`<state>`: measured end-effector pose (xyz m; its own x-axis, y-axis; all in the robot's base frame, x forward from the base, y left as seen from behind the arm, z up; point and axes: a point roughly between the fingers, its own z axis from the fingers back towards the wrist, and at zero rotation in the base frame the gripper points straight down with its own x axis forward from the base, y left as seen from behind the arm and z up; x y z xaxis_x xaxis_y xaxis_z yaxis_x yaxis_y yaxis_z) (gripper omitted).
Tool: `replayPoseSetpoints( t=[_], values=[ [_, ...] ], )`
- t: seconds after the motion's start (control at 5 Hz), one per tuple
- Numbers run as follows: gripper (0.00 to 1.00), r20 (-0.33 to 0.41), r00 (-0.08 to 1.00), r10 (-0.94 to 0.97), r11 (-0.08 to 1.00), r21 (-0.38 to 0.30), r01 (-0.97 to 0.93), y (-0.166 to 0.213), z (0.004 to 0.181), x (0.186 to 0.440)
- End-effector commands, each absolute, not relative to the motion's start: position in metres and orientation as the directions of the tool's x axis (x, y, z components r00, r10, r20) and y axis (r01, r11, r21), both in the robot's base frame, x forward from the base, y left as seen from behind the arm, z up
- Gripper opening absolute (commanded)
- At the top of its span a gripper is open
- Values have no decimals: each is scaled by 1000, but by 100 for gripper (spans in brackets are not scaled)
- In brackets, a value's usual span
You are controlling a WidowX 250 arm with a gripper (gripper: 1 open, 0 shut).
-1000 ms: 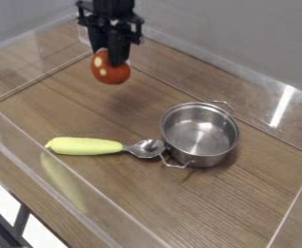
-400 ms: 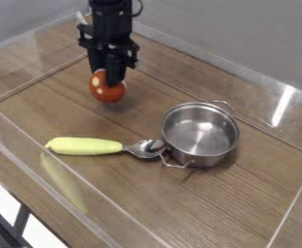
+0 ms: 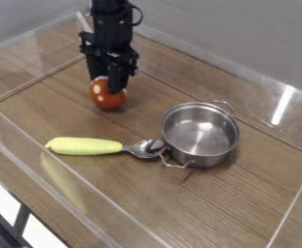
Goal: Move mushroom to the left side of the table
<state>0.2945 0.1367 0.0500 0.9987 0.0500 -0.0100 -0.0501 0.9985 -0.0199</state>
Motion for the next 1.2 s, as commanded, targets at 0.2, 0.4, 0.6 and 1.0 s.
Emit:
replayPoseSetpoints(
  t=[0.2, 0.4, 0.6, 1.0],
  values=[
    [100, 21, 997, 74, 997, -14, -74, 144, 54, 294],
    [100, 46, 996, 74, 997, -17, -74, 143, 71, 296],
    [100, 71, 995, 74, 997, -20, -72, 142, 87, 299],
    [100, 109, 992, 61, 998, -21, -59, 140, 103, 304]
  ],
)
